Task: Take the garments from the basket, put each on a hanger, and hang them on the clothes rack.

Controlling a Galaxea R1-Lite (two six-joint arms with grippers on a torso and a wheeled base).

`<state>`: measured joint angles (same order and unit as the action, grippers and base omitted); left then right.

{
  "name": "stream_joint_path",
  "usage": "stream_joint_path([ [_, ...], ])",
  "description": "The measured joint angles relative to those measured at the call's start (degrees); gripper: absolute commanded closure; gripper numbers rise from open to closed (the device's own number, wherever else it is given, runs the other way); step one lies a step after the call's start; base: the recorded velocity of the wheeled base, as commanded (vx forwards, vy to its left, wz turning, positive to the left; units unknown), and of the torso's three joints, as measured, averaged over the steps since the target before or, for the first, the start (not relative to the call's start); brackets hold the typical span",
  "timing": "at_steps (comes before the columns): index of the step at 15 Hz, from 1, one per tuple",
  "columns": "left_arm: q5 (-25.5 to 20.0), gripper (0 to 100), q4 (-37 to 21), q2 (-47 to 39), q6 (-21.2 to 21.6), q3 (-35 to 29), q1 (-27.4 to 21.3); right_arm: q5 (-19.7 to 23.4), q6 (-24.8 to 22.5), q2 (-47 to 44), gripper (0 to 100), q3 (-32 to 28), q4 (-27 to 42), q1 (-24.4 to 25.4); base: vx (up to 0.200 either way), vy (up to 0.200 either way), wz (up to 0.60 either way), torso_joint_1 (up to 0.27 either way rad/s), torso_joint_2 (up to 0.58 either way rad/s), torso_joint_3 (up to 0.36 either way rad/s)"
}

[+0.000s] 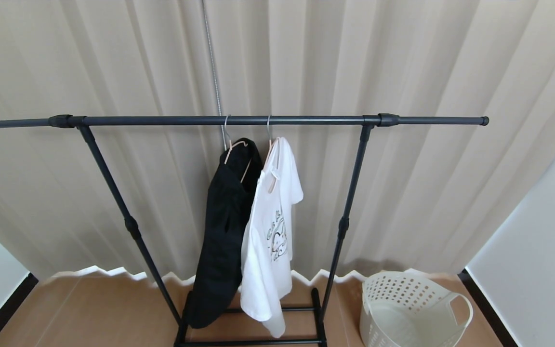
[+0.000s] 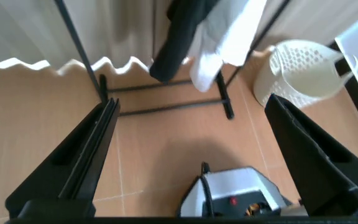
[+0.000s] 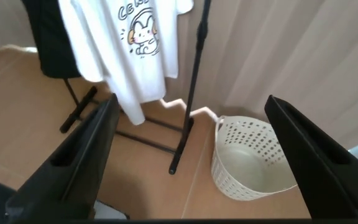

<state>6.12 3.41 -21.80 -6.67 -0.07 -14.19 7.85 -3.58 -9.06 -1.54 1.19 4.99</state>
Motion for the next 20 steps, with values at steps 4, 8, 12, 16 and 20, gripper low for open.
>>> stream_joint_path([
  [4, 2.4, 0, -1.0, 12.0, 5.2, 0.0, 9.7, -3.0, -0.1, 4.2, 0, 0.0, -0.2, -6.2, 0.000, 0.000, 0.00, 0.000, 0.00, 0.000],
  [8, 2.3, 0, -1.1, 19.7, 3.3, 0.1, 14.2, -6.2, 0.0, 5.8, 0, 0.4, -0.7, -6.8, 0.000, 0.000, 0.00, 0.000, 0.00, 0.000],
  [12, 2.3, 0, -1.1, 21.4, 3.2, 0.1, 14.4, -6.1, 0.9, 8.4, 0, 1.3, -0.6, -5.5, 0.000, 0.000, 0.00, 0.000, 0.00, 0.000],
  [16, 2.3, 0, -1.1, 21.6, 3.2, 0.1, 14.4, -5.1, 2.4, 8.9, 0, 1.4, -0.8, -5.3, 0.000, 0.000, 0.00, 0.000, 0.00, 0.000],
  [20, 2.3, 0, -1.1, 21.6, 3.2, 0.1, 14.4, -5.1, 2.2, 9.0, 0, 1.4, -0.8, -5.3, 0.000, 0.000, 0.00, 0.000, 0.00, 0.000],
])
